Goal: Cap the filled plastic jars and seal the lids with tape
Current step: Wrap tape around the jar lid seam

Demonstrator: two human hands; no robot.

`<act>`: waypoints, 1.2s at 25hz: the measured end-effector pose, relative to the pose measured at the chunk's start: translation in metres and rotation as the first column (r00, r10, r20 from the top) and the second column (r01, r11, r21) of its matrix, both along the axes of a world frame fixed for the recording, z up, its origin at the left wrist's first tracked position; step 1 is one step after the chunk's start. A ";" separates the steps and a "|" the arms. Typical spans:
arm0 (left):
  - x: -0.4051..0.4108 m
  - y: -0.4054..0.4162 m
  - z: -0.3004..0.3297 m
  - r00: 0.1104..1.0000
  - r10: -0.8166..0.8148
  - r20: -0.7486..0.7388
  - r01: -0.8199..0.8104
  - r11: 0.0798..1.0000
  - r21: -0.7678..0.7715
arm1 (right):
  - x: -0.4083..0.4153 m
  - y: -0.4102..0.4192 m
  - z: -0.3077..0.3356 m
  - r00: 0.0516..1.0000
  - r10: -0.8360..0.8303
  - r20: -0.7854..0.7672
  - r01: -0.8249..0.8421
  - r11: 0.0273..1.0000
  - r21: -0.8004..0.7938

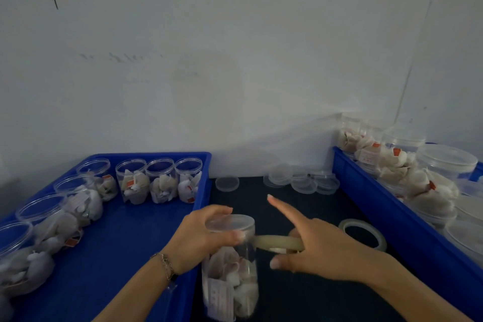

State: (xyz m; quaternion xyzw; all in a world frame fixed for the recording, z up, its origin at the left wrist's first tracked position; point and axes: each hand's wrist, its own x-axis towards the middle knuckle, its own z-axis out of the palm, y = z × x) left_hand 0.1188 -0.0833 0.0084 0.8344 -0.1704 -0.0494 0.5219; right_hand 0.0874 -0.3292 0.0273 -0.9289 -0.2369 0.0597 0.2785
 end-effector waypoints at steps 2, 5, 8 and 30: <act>-0.001 0.002 0.004 0.999 -0.049 -0.016 0.048 0.998 -0.039 | 0.002 -0.007 0.000 0.999 0.018 -0.041 -0.011 0.986 0.166; -0.005 -0.003 0.008 0.989 -0.144 -0.010 0.143 0.986 -0.084 | 0.006 -0.011 -0.002 0.999 -0.040 0.036 0.032 0.980 0.195; -0.004 -0.004 0.006 0.988 -0.155 -0.011 0.153 0.985 -0.082 | 0.009 -0.010 -0.009 0.921 -0.072 0.383 0.091 0.995 -0.031; -0.001 -0.028 -0.042 0.977 -0.201 0.065 0.079 0.633 0.770 | 0.013 0.032 -0.111 0.986 -0.138 0.088 0.120 0.975 0.188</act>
